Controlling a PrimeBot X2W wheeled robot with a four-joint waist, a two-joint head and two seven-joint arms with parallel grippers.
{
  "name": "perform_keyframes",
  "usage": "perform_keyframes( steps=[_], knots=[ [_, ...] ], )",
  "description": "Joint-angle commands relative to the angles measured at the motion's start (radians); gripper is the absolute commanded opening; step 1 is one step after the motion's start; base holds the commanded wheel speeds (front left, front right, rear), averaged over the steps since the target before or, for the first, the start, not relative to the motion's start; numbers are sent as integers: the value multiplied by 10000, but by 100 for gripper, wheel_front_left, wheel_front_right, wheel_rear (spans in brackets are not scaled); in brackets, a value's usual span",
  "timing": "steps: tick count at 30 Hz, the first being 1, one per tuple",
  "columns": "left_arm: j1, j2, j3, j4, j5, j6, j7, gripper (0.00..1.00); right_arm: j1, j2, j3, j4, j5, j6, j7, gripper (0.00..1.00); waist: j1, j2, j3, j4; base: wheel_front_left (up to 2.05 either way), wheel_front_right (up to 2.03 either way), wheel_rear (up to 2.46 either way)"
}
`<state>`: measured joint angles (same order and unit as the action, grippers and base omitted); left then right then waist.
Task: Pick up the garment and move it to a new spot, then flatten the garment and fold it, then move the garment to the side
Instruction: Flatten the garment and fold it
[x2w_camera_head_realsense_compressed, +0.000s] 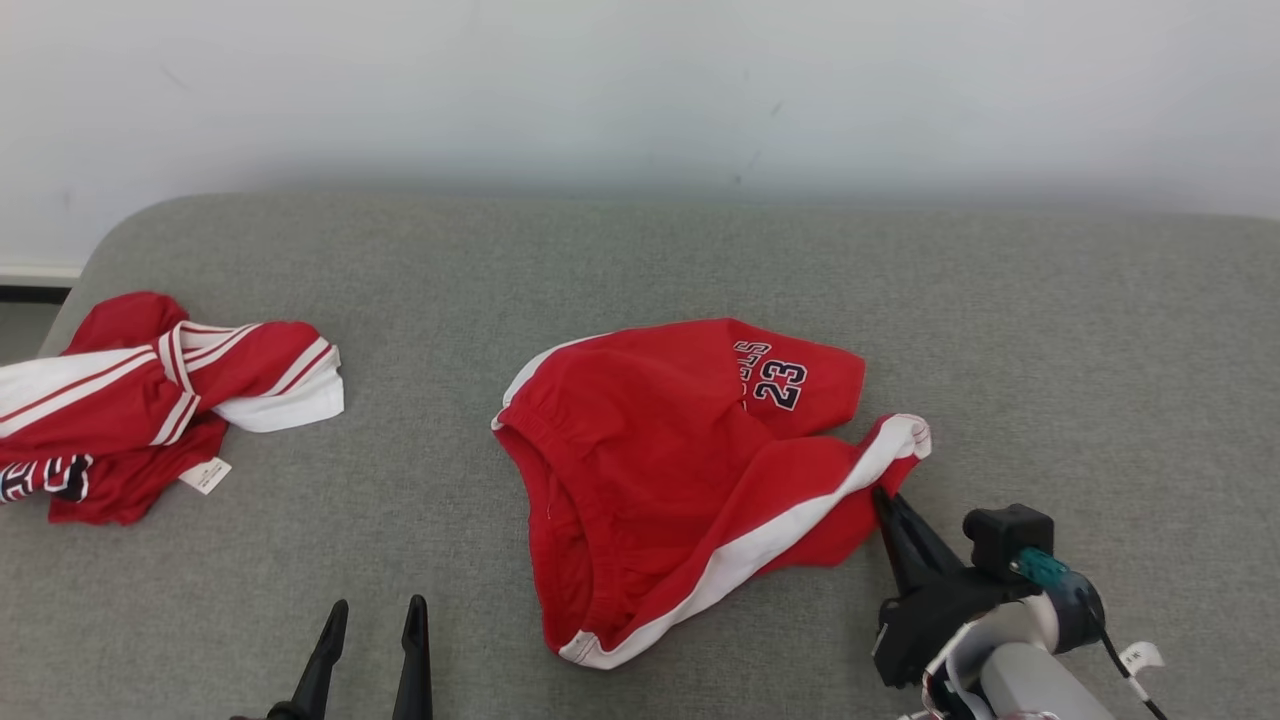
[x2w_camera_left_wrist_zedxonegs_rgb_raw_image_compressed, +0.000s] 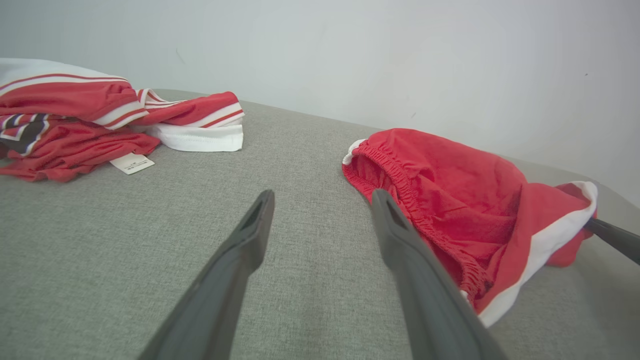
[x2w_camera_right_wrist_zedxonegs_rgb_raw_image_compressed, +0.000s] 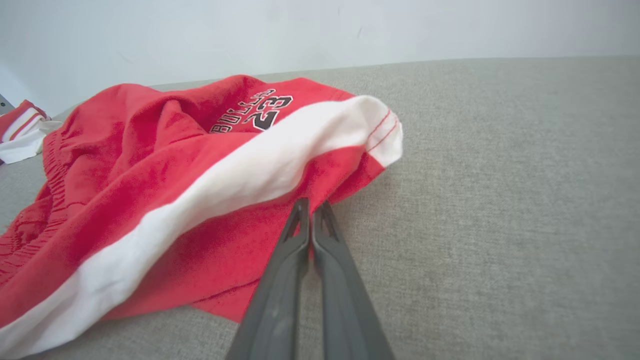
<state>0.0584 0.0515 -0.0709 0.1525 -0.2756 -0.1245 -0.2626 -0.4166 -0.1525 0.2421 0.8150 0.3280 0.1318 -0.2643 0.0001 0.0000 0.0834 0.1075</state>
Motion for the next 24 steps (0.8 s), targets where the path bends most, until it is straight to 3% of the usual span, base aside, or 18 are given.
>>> perform_keyframes(
  steps=[1, 10, 15, 16, 17, 18, 24],
  knots=[
    [86, -19, 16, -7, -38, -47, -33, 100, 268, -93, -7, -199, -145, -23, -1, 0, -1, 0, -98, -88, 0, 0, 0],
    [384, -17, -24, 44, -315, 107, -33, 100, 2779, -237, -341, -3071, -1089, -23, -1, 0, -1, 0, -363, -584, 0, 0, 0],
    [352, -16, -29, 118, -320, 123, -33, 100, 3728, 72, -300, -3603, -1318, -23, -1, 0, -1, 0, -284, -863, 0, 0, 0],
    [326, -17, -44, 136, -310, 119, -33, 100, 3821, 123, -305, -3576, -1365, -23, -1, 8, -1, 0, -272, -890, 0, 0, 0],
    [308, -17, -45, 162, -300, 112, -33, 100, 3876, 177, -338, -3607, -1401, -23, -1, 40, -1, 0, -265, -920, 0, 0, 0],
    [289, -17, -60, 184, -276, 103, -33, 100, 3945, 264, -428, -3649, -1408, -23, -1, 100, -1, 0, -267, -941, 0, 0, 0],
    [262, -18, -384, 485, 25, -14, -33, 100, 4397, 437, -1000, -4533, -1488, -23, -1, 100, -1, 0, -379, -1071, 0, 0, 0]
  ],
)
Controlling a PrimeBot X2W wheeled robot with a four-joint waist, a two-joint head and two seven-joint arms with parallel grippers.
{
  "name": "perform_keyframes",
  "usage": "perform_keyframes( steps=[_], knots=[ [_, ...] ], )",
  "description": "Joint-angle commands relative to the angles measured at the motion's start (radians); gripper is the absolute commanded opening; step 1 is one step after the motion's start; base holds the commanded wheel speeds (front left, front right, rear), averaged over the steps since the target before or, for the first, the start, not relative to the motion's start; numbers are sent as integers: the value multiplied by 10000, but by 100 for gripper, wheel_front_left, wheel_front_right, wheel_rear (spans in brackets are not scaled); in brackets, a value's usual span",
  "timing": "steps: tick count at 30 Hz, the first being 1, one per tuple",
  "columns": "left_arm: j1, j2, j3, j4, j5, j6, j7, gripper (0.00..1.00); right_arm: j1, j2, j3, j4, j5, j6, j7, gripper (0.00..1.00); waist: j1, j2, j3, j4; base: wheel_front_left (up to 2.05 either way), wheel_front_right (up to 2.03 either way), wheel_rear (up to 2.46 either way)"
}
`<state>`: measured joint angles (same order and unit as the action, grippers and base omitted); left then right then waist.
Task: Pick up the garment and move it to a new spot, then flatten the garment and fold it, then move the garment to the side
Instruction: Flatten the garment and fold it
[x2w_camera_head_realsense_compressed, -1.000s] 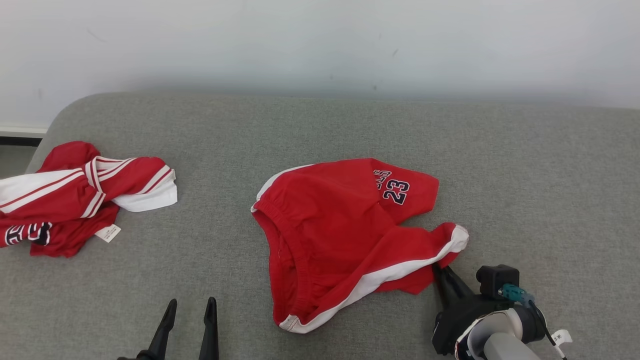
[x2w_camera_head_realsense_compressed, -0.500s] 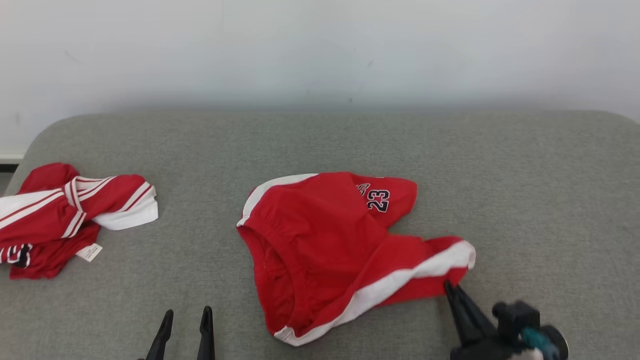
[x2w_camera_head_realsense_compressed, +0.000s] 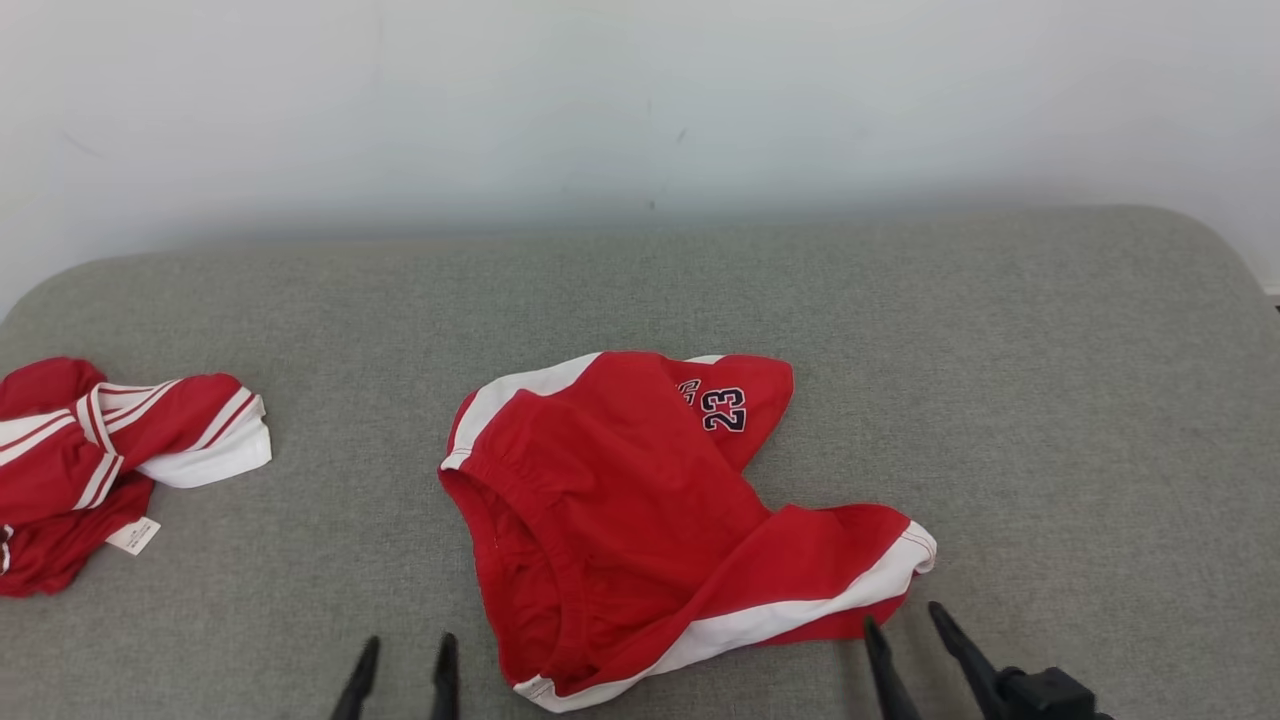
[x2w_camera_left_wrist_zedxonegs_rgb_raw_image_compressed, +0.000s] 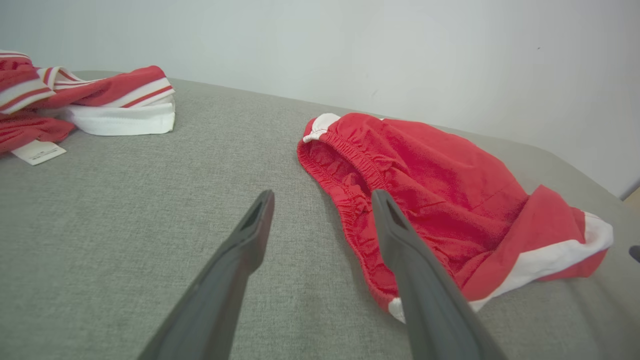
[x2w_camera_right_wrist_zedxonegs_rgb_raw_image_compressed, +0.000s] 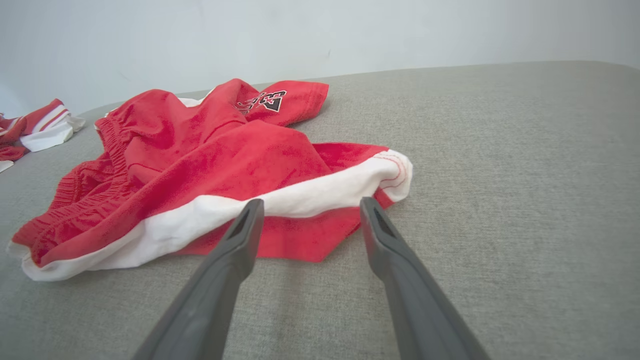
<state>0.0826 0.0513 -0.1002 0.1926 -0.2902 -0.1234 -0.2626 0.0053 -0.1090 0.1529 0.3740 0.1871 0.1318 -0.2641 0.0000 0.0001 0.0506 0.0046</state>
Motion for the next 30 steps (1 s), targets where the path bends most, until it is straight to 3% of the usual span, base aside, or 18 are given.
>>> perform_keyframes(
  steps=[1, 4, 16, 28, 29, 30],
  knots=[
    [-2, -16, -209, 169, 323, -49, -33, 100, 246, -3, -214, -254, -71, -23, -3, 100, 0, -1, -75, -62, 0, 0, 0],
    [-88, 101, -732, 507, 536, -87, -33, 100, 379, -33, -540, -398, -82, -23, -3, 100, 0, -1, -169, -171, 0, 0, 0],
    [-1168, 1779, -3358, 2417, 111, -51, -33, 100, -45, -398, -925, 61, 16, -23, -3, 100, 0, -1, -344, -467, 0, 0, 0],
    [-2233, 2290, -4585, 3720, -507, -53, -33, 100, 63, -216, -758, 233, -57, -23, -3, 100, 0, -1, -290, -872, 0, 0, 0],
    [-2343, 2306, -4665, 3785, -563, -53, -33, 59, 57, -229, -755, 236, -43, -23, -3, 100, 0, -1, -292, -908, 0, 0, 0],
    [-2415, 2315, -4719, 3839, -636, -53, -33, 42, 52, -252, -772, 233, -34, -23, -3, 100, 0, -1, -287, -925, 0, 0, 0]
  ],
)
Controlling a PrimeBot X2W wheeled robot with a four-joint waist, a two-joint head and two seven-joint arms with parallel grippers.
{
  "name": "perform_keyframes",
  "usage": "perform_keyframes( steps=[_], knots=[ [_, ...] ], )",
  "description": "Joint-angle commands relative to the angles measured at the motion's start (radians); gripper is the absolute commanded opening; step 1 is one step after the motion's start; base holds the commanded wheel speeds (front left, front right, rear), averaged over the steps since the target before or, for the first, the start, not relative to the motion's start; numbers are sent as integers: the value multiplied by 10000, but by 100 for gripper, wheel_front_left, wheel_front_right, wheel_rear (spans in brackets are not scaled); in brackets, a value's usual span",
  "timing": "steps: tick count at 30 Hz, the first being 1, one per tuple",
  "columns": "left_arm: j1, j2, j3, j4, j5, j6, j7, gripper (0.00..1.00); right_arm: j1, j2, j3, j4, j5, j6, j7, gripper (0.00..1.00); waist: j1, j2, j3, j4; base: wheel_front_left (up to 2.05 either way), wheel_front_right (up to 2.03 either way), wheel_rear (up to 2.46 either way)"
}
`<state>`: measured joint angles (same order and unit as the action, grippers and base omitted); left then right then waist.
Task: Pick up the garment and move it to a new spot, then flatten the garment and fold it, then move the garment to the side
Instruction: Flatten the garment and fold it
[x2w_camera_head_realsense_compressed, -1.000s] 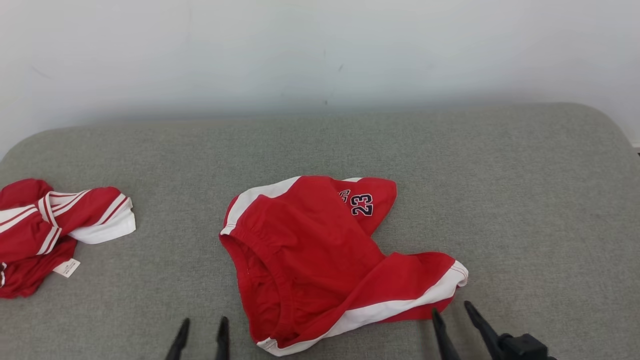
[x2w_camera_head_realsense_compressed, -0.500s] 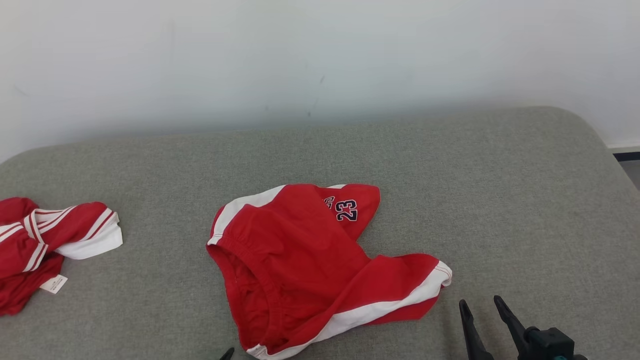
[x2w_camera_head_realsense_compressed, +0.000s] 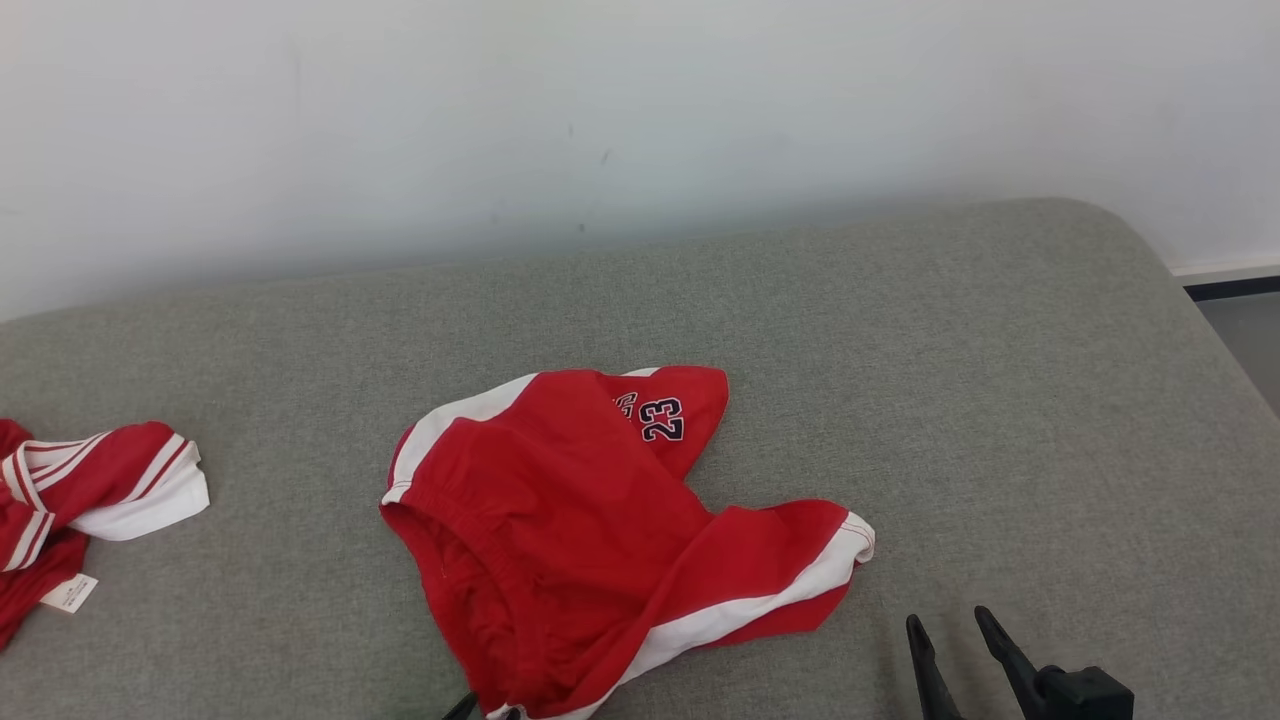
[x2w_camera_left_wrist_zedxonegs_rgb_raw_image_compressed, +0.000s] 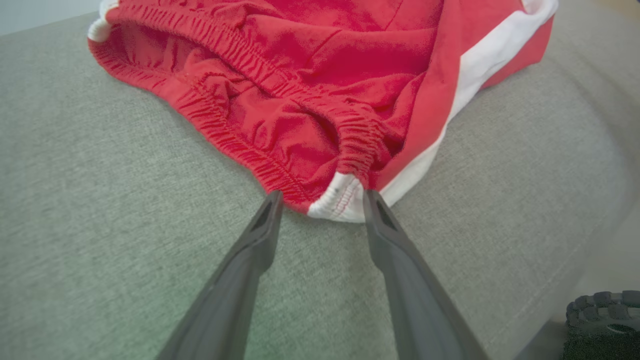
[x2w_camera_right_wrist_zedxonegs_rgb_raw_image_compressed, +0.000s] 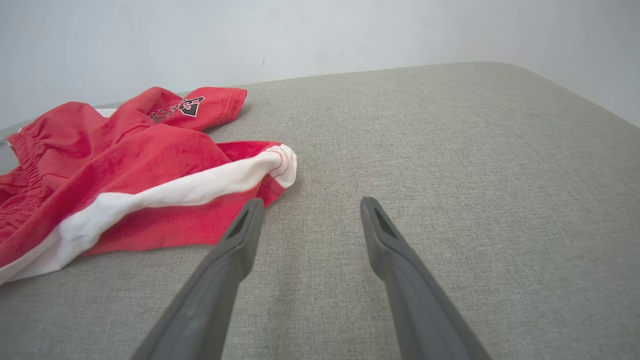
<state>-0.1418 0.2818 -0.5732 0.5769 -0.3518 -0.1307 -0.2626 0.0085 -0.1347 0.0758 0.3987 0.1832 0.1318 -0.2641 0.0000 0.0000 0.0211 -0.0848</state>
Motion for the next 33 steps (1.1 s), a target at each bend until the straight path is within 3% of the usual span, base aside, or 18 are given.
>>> perform_keyframes(
  steps=[1, 9, 19, 23, 24, 25, 26, 33],
  knots=[
    [-220, 13, -57, -14, -81, 18, -33, 0, 18, -9, -34, -16, 8, -23, -3, 100, 0, 0, 10, -44, 0, 0, 0],
    [18, 197, -54, -487, -240, 19, -33, 0, 166, -20, -280, -44, -32, -23, -3, 100, 0, 0, -32, 275, 0, 0, 0],
    [1415, 38, 1521, -1395, 4, 19, -33, 0, 142, -24, 30, 112, 72, -23, -2, 100, 0, 0, -13, 736, 0, 0, 0],
    [1549, -111, 1616, -1445, 93, 19, -33, 0, 105, -191, 267, 225, 218, -23, -2, 100, 0, 0, -12, 837, 0, 0, 0],
    [1556, -111, 1605, -1443, 116, 19, -33, 19, 73, -236, 378, 271, 264, -23, -1, 100, 0, 0, -12, 861, 0, 0, 0],
    [1550, -122, 1589, -1433, 130, 19, -33, 68, 26, -276, 498, 295, 370, -23, -2, 100, 0, 0, -16, 880, 0, 0, 0],
    [1530, -136, 1543, -1428, 152, 19, -33, 100, -12, -342, 599, 336, 427, -23, -2, 100, 0, 0, -21, 895, 0, 0, 0],
    [1425, 77, 1249, -1638, 275, 19, -33, 100, 4, -640, 1239, 492, 841, -23, -2, 100, 0, 0, -35, 874, 0, 0, 0]
  ],
)
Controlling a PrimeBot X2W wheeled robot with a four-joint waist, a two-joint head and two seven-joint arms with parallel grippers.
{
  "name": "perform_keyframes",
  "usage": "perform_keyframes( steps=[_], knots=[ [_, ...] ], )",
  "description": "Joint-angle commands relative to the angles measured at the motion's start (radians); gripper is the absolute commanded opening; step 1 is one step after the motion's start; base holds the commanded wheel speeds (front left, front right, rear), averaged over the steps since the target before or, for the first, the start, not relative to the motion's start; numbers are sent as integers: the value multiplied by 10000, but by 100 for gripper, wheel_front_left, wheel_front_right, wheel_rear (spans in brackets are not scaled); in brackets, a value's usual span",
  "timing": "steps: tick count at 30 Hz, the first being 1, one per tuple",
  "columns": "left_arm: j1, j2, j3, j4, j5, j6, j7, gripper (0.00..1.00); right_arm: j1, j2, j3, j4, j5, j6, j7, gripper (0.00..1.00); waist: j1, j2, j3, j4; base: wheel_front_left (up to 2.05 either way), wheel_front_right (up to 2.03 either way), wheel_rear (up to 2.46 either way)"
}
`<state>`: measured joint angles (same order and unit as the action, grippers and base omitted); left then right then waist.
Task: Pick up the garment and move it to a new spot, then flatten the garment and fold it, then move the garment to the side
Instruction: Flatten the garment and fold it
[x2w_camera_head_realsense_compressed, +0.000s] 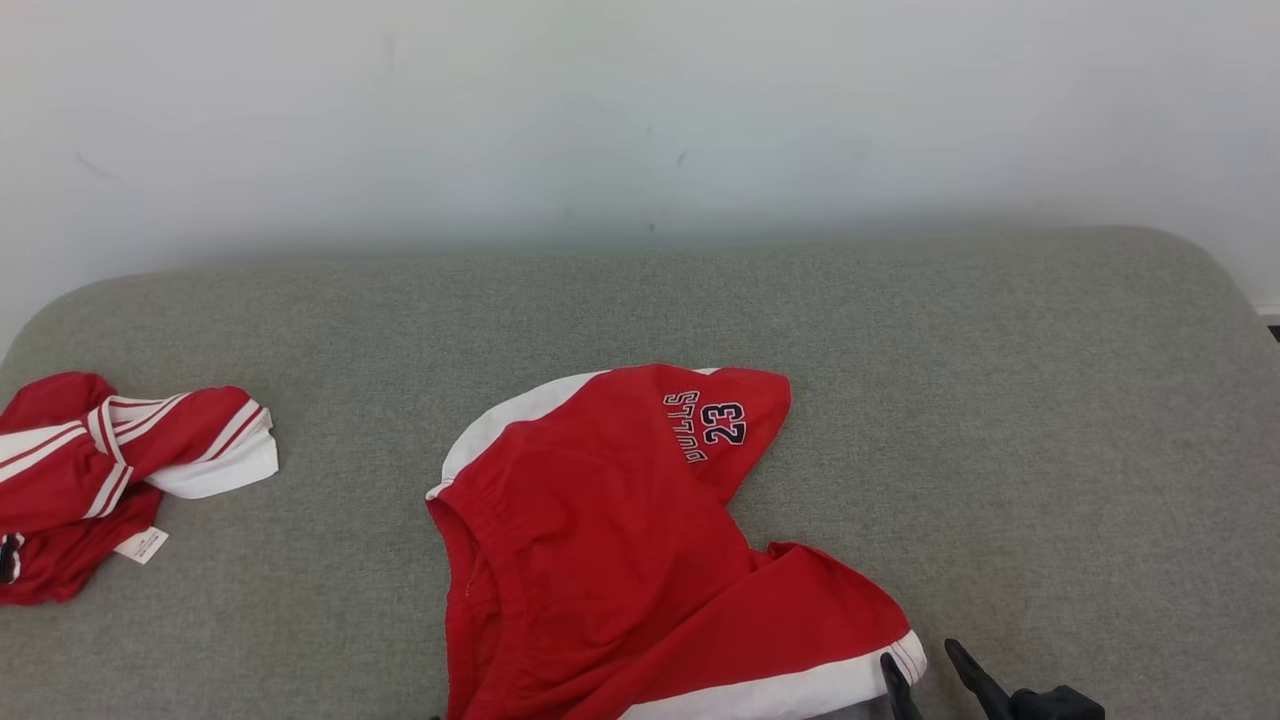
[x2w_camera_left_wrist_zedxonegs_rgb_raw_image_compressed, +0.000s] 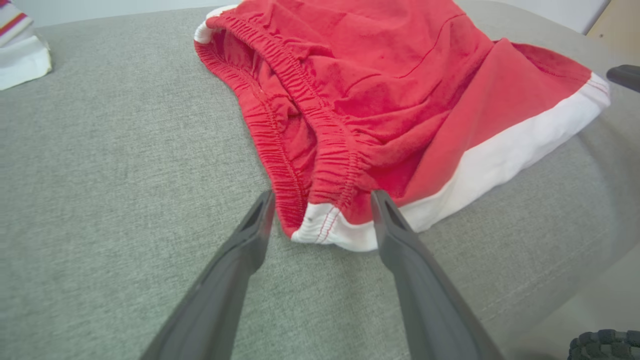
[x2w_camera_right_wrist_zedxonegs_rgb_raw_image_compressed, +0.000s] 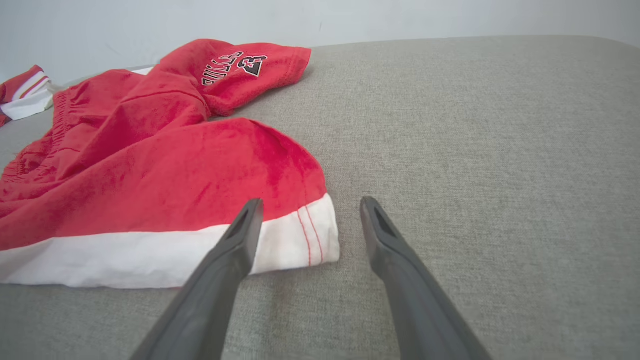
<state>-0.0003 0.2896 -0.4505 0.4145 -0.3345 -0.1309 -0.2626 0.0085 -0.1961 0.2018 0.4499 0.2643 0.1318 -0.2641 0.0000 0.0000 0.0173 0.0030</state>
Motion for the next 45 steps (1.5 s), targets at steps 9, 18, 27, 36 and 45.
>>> perform_keyframes(
  steps=[9, 18, 27, 36, 45],
  knots=[
    [-676, 590, -1010, 512, -137, 20, -33, 100, -599, -288, 672, 859, 288, -23, -2, 100, 0, 0, 41, -99, 0, 0, 0],
    [-1278, 839, -2149, 1174, -1682, 20, -33, 0, -1402, -514, 1723, 1914, 965, -23, -2, 0, 0, 0, 13, -166, 0, 0, 0],
    [-831, 990, -1822, -96, -2458, 20, -33, 0, -910, -737, 1739, 644, 1236, -23, -2, 0, 0, 0, 27, -115, 0, 0, 0],
    [-1985, 1613, -1449, -1948, -2593, 20, -33, 0, -1670, -1029, 1186, -809, 1941, -23, -2, 0, 0, 0, 369, -115, 0, 0, 0],
    [-7217, 2685, -2363, -2992, -4470, 20, 1028, 0, -5842, -1674, 1484, -968, 3418, -23, 511, 0, 0, 0, 1896, -441, 0, 0, 0]
  ],
)
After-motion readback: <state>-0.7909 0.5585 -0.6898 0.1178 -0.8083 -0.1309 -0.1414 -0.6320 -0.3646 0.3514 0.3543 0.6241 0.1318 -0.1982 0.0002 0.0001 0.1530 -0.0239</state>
